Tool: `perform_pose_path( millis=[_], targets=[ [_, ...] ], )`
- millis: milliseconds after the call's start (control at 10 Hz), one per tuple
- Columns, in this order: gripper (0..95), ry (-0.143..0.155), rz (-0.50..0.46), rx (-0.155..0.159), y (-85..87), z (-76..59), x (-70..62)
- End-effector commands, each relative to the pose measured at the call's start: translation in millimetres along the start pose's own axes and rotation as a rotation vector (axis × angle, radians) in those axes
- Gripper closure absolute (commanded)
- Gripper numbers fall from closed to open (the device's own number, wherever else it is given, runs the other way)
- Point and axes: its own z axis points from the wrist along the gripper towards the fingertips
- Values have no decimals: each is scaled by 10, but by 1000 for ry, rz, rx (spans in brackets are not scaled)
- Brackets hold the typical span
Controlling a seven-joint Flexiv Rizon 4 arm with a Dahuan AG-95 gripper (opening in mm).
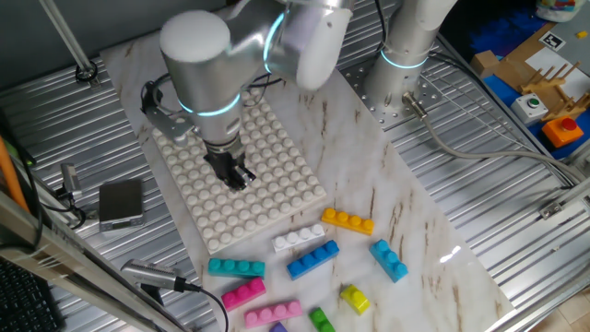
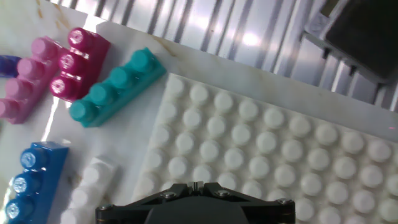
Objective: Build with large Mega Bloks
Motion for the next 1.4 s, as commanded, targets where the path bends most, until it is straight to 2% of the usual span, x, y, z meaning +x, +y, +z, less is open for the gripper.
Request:
perform_pose_path(
  millis=[100, 300, 400, 500, 800, 1100, 1400],
  targets=[
    [950, -1, -4, -3, -14, -25, 20],
    [950, -2, -30, -23, -91, -59, 47],
    [950, 0, -36, -44, -91, -59, 47],
    [950, 18, -48, -49, -91, -59, 47],
    [950, 37, -85, -54, -91, -59, 47],
    [950, 40, -30, -51, -91, -59, 47],
    [950, 45, 84, -42, 99, 74, -181]
  ],
)
